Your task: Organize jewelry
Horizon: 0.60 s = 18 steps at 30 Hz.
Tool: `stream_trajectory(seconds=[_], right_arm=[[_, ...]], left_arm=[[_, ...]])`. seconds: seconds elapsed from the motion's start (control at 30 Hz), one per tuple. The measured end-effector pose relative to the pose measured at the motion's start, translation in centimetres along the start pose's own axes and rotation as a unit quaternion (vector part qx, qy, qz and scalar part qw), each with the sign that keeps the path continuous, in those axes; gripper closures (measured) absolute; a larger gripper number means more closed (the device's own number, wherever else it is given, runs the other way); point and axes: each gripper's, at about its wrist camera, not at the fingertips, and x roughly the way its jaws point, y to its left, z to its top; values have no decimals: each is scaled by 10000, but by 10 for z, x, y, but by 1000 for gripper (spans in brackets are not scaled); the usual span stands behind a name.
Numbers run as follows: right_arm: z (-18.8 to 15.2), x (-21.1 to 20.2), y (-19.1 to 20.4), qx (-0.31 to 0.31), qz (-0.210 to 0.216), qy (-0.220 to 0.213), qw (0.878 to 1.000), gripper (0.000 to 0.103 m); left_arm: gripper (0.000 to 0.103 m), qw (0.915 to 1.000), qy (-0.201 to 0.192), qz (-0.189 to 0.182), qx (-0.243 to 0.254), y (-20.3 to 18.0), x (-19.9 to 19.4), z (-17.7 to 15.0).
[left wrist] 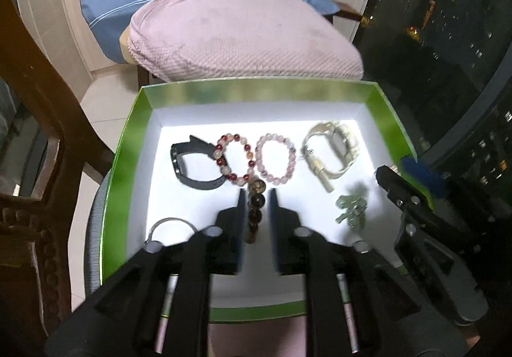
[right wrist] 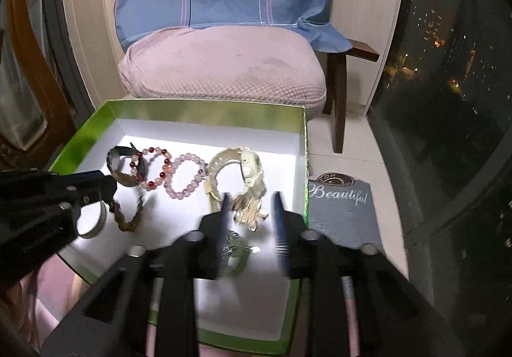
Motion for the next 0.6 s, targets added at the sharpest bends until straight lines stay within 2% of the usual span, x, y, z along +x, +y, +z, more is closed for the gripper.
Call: stream_trajectory(seconds=[0.03,0.07,0.1,0.17,0.23,0.3,0.4,0.6], right_arm=[[1,-7,1,-33,-18,-90,10000,49],[1,-19,4,-42,-116,-189,9997,39],[2,-34,3,-46,-168,-330,9993,35],[2,-65,0,-35,-193,-636,9978,18],[-6,-113,-4,81,-215,-1032,9944,12],[-18,-161,-6,199,-151,-1291,9913,8],[-45,-222,-8,354,-27,-1467,9885,4],[-117,-296,2,471,121,-1440,9884,4]], left_arm=[[36,9999,-56,84,0,1,-4,2],[28,9995,-238,198,14,2,-21,-1],[24,9988,-415,238,49,3,-37,-3],[15,9961,-804,306,182,4,-78,-12],[5,9899,-1317,491,208,10,-137,-33],[4,9845,-1671,514,114,18,-184,-57],[4,9815,-1845,494,-125,29,-240,-102],[4,9770,-1985,594,-500,30,-305,-192]])
